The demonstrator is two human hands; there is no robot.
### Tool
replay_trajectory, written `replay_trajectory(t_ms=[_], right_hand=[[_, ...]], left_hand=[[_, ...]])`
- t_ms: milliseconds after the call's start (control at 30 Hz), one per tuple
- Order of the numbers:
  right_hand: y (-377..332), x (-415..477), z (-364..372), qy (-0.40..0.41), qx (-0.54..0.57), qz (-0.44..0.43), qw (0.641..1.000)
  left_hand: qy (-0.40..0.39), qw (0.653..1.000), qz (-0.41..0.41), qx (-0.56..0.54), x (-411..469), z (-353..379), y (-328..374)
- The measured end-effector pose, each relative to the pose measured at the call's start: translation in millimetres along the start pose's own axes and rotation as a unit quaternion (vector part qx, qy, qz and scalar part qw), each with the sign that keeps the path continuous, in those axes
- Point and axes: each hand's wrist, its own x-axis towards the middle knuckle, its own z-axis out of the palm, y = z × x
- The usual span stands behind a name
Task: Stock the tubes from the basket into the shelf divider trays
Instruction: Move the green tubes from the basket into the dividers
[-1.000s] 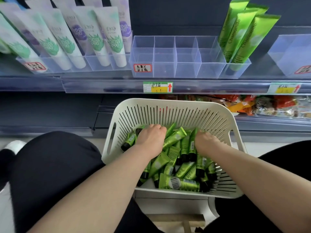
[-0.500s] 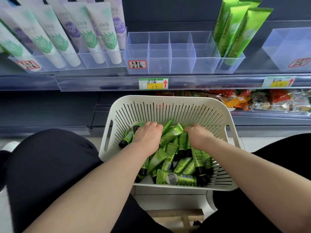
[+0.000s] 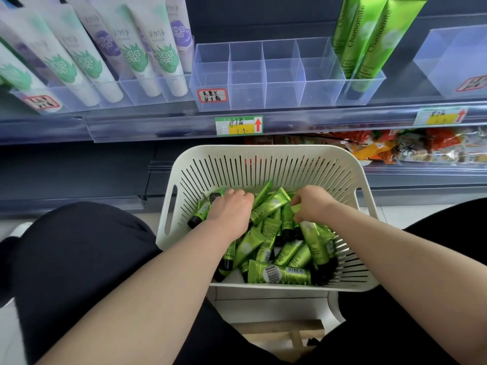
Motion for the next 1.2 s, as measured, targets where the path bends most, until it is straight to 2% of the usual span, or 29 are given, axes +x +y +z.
replay_trajectory(t_ms=[100, 167, 333, 433, 600, 667, 800, 867, 967, 1100, 1200], right_hand=[[-6.2, -6.3, -8.3, -0.009, -0.033, -0.031, 0.999], [-7.3, -10.6, -13.3, 0.0, -0.015, -0.049, 0.999], [-12.5, -29.7, -34.2, 0.077, 0.041, -0.093, 0.992], [-11.3, -36.5, -39.0, 0.093, 0.068, -0.111, 0.987], [-6.5, -34.7, -31.3, 0.084, 0.056, -0.115, 0.988], [-4.8, -33.0, -27.5, 0.077, 0.051, -0.107, 0.99], [-8.9, -36.9, -36.5, 0.093, 0.021, -0.121, 0.988], [-12.6, -42.9, -50.2, 0.131, 0.004, -0.13, 0.983], [-14.3, -55.5, -71.1, 0.195, -0.004, -0.137, 0.971], [-16.2, -74.6, -95.3, 0.266, -0.026, -0.153, 0.951], [-15.2, -87.5, -120.6, 0.318, -0.039, -0.161, 0.933]], left_hand=[[-0.04, 0.999, 0.02, -0.003, 1.4, 0.8, 0.5], [-0.084, 0.996, 0.033, -0.014, 2.1, 0.5, 3.7], [-0.201, 0.976, 0.081, 0.022, -3.7, 10.9, 16.2], [-0.185, 0.968, 0.147, 0.082, -8.4, 20.9, 16.4], [-0.12, 0.962, 0.155, 0.19, -6.9, 7.7, 16.0], [-0.13, 0.969, 0.126, 0.169, -8.6, 1.7, 11.3], [-0.165, 0.985, 0.045, -0.015, -12.9, -18.4, 0.8], [-0.129, 0.989, 0.033, -0.061, -16.2, -33.1, 0.2], [-0.02, 0.992, 0.003, -0.127, -21.6, -54.4, 4.4], [0.134, 0.968, -0.047, -0.206, -18.3, -87.9, 9.2], [0.225, 0.941, -0.037, -0.249, -9.6, -127.0, 12.2]])
